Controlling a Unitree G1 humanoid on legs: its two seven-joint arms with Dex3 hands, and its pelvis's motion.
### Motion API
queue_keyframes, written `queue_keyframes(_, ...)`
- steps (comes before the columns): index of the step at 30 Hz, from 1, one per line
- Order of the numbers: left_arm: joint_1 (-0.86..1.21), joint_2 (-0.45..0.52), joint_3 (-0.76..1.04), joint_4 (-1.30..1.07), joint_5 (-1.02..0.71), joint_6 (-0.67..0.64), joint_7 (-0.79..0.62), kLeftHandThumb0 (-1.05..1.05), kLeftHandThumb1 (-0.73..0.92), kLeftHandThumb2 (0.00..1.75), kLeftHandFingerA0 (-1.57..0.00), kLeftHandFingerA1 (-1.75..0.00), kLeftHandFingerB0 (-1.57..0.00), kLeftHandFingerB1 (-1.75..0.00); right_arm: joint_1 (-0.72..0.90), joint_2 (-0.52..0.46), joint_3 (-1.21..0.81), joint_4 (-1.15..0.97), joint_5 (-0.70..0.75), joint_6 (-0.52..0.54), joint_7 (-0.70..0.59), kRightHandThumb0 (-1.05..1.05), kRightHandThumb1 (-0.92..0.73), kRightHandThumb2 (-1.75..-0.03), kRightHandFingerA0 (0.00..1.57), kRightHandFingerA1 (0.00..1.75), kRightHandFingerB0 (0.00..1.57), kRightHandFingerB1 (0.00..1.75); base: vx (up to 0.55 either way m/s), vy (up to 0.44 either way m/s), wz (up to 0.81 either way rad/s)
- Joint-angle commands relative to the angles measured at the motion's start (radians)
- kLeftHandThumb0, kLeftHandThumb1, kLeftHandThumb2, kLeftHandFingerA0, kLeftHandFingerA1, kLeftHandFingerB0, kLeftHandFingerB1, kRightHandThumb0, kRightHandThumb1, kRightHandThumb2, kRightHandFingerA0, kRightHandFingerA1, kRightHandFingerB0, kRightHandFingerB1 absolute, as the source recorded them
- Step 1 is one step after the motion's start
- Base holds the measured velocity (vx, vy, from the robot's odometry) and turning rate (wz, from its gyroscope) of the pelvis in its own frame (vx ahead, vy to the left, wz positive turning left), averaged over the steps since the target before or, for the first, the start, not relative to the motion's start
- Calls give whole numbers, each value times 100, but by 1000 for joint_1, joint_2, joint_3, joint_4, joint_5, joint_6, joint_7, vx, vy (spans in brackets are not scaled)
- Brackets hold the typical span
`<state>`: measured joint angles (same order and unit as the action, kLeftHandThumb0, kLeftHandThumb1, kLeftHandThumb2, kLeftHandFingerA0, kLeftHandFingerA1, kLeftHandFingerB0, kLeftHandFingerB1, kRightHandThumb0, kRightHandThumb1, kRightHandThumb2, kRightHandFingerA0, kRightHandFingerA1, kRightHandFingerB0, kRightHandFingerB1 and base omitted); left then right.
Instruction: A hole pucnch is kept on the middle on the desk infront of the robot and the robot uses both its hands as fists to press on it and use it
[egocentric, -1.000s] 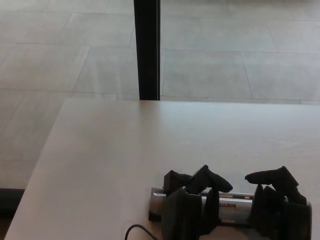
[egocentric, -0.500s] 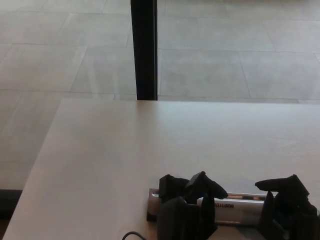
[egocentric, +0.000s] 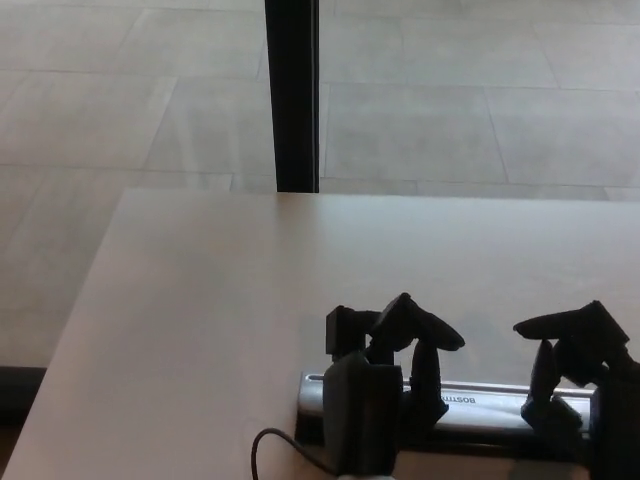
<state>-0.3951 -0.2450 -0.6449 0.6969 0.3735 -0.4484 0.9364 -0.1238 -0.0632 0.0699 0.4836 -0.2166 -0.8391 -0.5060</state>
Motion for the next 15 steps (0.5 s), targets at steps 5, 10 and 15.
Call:
queue_keyframes(5,-28,153,249,-634,-609,471,-626,-26,77,97,-87,-175,-56,-171,101,-516,-179,-802,978,980,408,-26,-71,-98,97,175,70,140,0,0,0)
queue_keyframes(10,-30,306,346,-744,-709,579,-691,-27,72,97,-89,-175,-59,-165,178,-659,-415,-803,1182,1032,394,-23,-67,-104,98,175,71,129,0,0,0)
queue_keyframes(15,1,515,528,-811,-882,666,-748,-27,66,96,-90,-175,-60,-167,199,-721,-710,-614,1248,1075,449,-32,-44,-104,101,175,78,136,0,0,0)
